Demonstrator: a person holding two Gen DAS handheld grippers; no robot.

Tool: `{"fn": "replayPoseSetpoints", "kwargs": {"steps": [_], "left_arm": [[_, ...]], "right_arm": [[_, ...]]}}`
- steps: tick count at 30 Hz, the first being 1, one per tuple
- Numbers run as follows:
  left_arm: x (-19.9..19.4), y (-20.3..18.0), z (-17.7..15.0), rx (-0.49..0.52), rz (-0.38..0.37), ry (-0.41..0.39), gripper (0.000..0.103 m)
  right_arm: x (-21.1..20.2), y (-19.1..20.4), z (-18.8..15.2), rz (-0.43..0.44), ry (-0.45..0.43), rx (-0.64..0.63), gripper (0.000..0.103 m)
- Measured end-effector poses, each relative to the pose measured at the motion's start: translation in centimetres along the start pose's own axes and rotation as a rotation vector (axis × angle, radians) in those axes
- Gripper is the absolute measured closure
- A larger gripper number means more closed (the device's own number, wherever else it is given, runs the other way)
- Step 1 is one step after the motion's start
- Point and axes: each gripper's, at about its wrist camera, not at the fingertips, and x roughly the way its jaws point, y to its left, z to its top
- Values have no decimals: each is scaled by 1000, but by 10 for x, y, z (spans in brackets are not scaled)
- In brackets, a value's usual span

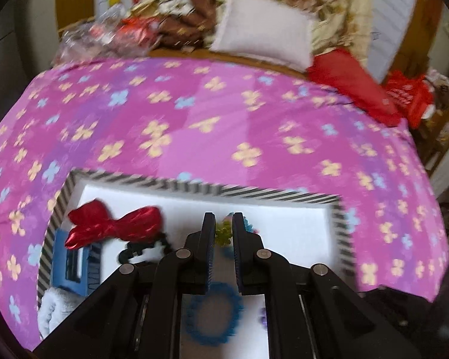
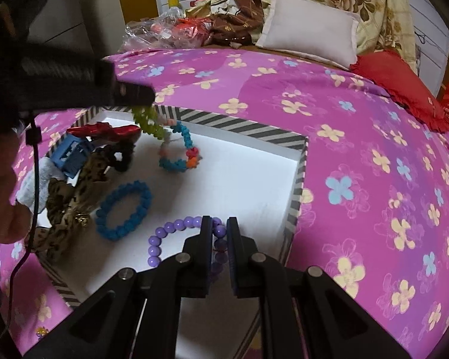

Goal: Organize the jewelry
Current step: 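Carry both bracelets into the box and open both tools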

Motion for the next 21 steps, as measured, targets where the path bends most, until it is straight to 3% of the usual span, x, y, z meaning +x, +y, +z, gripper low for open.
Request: {"fn": "replayPoseSetpoints", "kwargs": {"steps": [4,11,12,14,15,21], "left_arm": [[15,15,-3,-38,56,42,87],[27,23,-8,-76,33,83,84],[26,23,-8,-77,31,87,81],[23,24,-10,-74,25,85,64],[21,24,-10,-76,23,84,63],[-5,27,-16,-61,35,50,61]], "right_arm": [[12,1,6,-22,22,-15,93],[15,-9,8,-49,20,27,93],[14,-10,7,-45,19,32,89],[9,-12,6,-35,11,52,81],[4,-14,6,-30,1,67,71],[-23,-14,0,9,-57,107,60]]}}
